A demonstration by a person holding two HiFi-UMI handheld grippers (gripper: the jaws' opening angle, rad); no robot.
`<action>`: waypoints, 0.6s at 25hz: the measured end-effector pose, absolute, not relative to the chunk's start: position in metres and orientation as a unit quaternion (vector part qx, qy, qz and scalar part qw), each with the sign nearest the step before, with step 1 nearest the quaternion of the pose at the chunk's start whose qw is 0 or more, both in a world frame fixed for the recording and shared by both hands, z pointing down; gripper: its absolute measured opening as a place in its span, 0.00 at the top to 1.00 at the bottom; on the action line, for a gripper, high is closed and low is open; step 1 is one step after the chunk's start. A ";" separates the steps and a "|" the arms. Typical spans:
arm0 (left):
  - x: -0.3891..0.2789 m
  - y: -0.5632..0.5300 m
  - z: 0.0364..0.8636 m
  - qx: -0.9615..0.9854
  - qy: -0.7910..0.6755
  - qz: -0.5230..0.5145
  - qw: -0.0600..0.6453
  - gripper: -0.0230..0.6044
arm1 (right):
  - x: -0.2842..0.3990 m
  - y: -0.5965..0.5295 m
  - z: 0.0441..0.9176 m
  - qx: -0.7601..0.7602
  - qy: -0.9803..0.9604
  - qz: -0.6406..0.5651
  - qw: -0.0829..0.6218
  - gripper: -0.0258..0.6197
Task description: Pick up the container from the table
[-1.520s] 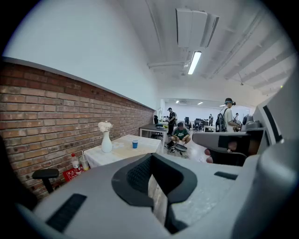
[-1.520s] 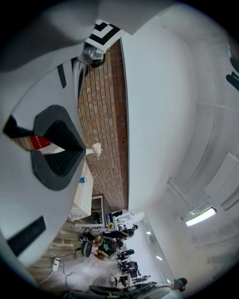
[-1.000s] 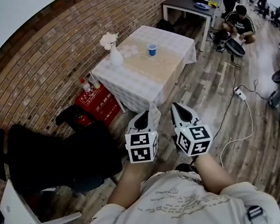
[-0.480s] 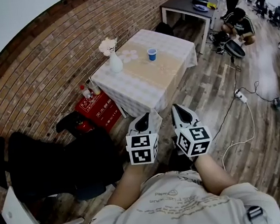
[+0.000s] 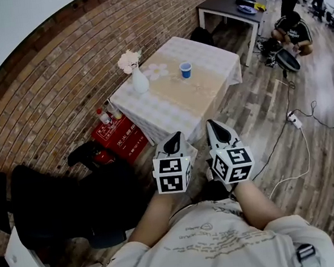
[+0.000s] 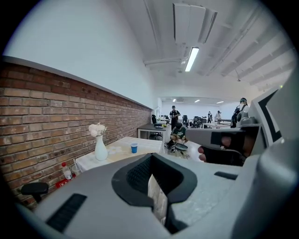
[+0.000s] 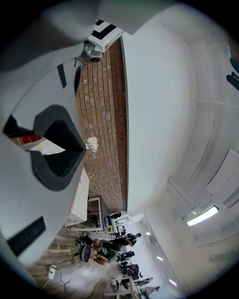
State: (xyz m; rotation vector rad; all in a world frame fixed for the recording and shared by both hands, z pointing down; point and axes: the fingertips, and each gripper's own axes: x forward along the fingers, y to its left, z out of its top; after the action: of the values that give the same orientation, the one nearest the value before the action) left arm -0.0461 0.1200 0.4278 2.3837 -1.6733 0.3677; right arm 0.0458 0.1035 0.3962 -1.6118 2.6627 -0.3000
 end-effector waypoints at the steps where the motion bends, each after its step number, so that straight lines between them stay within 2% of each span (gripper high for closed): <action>1: -0.044 0.112 0.428 0.808 -0.567 0.125 0.102 0.96 | 0.048 0.096 0.396 -0.516 0.851 -0.096 0.009 0.96; 15: -0.021 0.002 0.442 0.817 -0.549 0.132 0.119 0.96 | 0.069 -0.020 0.413 -0.526 0.843 -0.111 -0.008 0.96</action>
State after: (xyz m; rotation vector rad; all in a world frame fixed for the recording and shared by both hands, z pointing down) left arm -0.0208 0.0021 0.4425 2.3877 -1.6042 0.3850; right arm 0.0687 -0.0201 0.4129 -1.6607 2.6631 -0.3500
